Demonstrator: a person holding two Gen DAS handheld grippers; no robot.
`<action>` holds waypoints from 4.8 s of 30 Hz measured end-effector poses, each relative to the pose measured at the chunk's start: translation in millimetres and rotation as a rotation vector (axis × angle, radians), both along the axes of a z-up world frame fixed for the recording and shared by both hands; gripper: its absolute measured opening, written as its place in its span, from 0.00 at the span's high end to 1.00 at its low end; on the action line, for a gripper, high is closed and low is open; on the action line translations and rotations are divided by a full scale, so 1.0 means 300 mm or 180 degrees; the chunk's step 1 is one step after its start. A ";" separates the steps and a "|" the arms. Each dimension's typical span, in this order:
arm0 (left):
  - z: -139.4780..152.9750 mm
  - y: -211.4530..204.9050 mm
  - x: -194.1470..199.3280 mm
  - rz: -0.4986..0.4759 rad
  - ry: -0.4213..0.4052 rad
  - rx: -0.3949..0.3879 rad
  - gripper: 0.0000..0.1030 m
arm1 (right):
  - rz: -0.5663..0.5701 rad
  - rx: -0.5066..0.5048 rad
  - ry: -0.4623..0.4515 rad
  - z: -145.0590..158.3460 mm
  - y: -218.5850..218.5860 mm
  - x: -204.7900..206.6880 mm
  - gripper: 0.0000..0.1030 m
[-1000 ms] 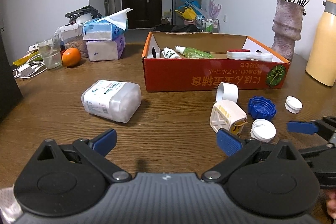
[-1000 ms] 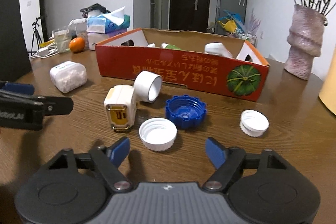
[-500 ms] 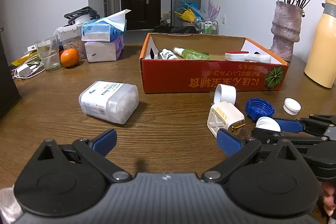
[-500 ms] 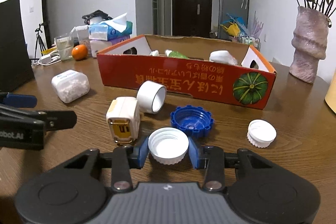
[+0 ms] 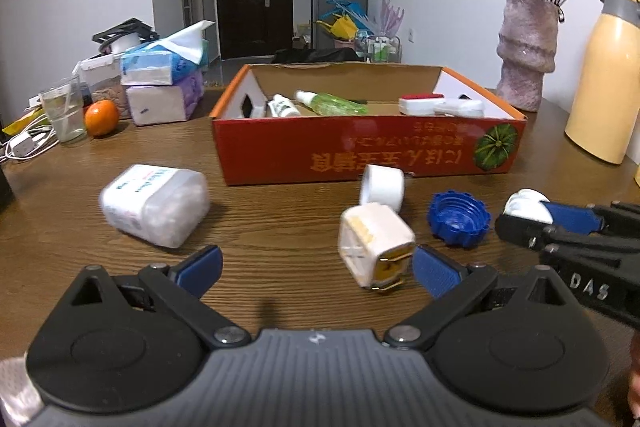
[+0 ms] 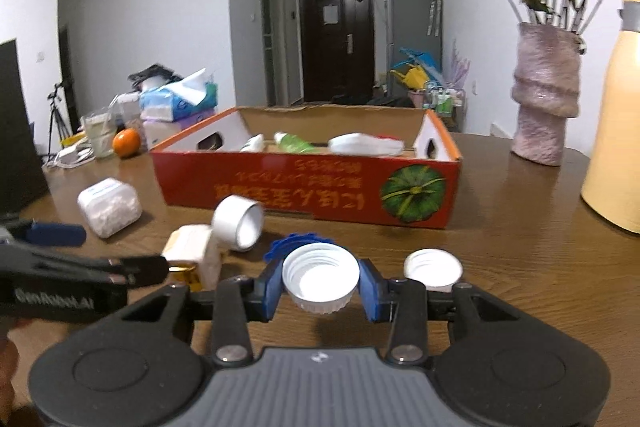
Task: Organize rigid objects
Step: 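Grasp the white bottle cap with the right gripper, then grasp the white-and-gold plug adapter with the left gripper while the right gripper holds the cap, then carry the white cap and plug adapter over the box, then lower the cap and adapter into the box and open both grippers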
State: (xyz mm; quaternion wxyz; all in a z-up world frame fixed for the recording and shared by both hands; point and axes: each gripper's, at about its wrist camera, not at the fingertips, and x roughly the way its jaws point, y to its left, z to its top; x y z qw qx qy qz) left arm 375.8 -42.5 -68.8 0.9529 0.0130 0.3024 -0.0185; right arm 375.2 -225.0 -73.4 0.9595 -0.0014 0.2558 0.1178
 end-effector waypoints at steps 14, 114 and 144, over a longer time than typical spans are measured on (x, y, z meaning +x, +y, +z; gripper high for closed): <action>-0.033 -0.143 0.110 0.0423 0.0125 0.0116 0.00 | -0.0295 0.0134 -0.0082 0.008 -0.143 0.012 0.62; 0.239 0.024 0.429 0.0443 -0.0514 -0.0223 0.68 | -0.0240 0.0422 -0.0693 0.207 0.076 0.342 0.62; 0.177 0.032 0.689 0.0423 -0.0402 0.0049 0.66 | -0.0154 0.0169 -0.0303 0.182 0.091 0.636 0.61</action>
